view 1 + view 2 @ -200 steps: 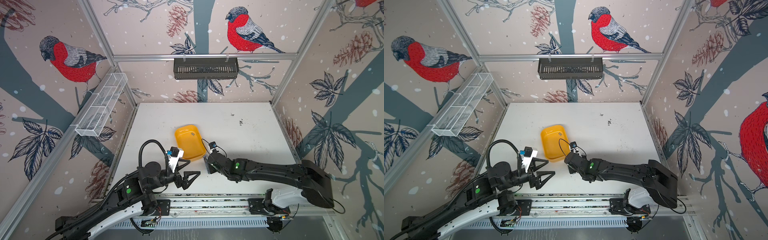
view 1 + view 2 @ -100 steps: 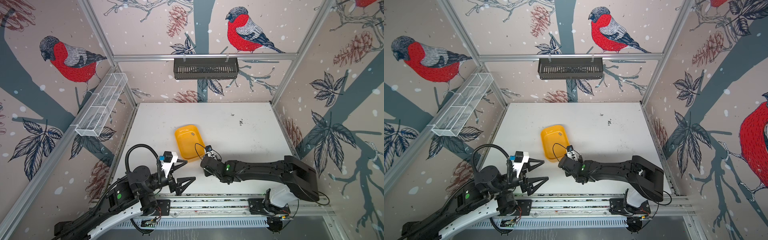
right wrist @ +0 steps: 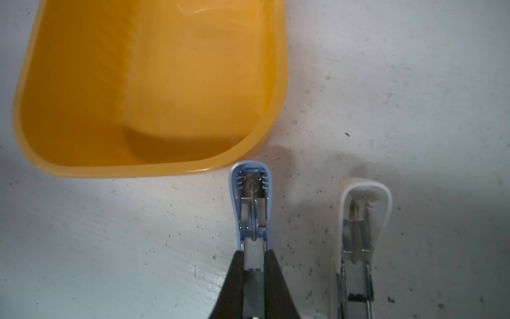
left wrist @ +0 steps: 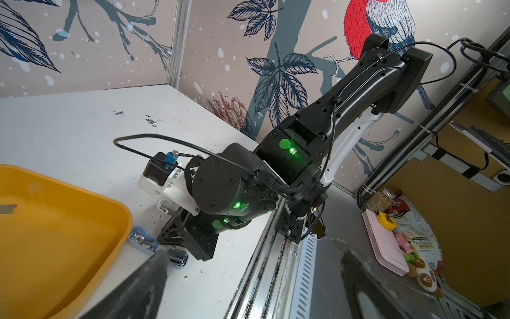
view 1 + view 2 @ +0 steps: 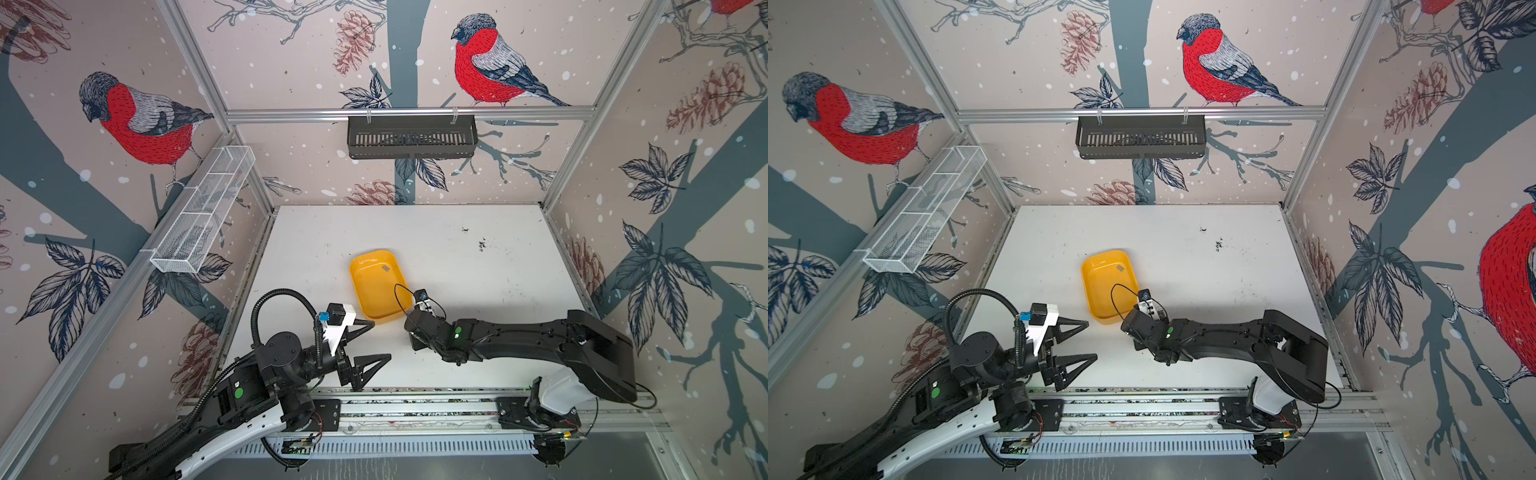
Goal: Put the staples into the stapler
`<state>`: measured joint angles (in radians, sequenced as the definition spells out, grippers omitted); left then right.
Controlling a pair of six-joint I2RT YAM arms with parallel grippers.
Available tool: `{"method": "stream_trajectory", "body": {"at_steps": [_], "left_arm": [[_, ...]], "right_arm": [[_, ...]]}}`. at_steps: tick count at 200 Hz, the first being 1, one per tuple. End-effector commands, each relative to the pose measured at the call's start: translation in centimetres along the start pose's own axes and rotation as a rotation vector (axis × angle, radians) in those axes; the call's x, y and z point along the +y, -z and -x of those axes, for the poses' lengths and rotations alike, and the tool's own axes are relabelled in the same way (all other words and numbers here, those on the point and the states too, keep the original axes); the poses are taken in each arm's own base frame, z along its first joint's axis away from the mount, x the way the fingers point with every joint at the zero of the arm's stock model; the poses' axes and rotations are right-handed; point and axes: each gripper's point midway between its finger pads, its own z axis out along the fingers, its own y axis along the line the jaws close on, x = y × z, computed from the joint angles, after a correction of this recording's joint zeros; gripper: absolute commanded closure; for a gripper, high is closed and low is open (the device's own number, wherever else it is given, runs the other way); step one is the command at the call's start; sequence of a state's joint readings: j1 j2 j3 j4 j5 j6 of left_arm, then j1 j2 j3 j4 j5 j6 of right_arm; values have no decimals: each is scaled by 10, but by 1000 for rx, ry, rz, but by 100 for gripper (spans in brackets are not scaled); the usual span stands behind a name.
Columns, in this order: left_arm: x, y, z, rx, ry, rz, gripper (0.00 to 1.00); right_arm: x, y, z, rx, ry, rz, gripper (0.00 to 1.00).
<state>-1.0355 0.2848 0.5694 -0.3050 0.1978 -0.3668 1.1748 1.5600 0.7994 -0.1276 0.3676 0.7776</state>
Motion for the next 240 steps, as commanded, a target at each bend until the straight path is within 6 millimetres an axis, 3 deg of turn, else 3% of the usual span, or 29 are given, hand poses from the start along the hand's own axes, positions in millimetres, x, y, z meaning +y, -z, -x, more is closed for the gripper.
{"method": "stream_trajectory", "body": {"at_steps": [1,240], "left_arm": [[2,0,2,-11,-1,9,3],[10,-7,-2,11,14,32,3]], "right_arm": [[7,0,1,-2,9,39,95],[5,-7,-11,13,11,46,95]]}}
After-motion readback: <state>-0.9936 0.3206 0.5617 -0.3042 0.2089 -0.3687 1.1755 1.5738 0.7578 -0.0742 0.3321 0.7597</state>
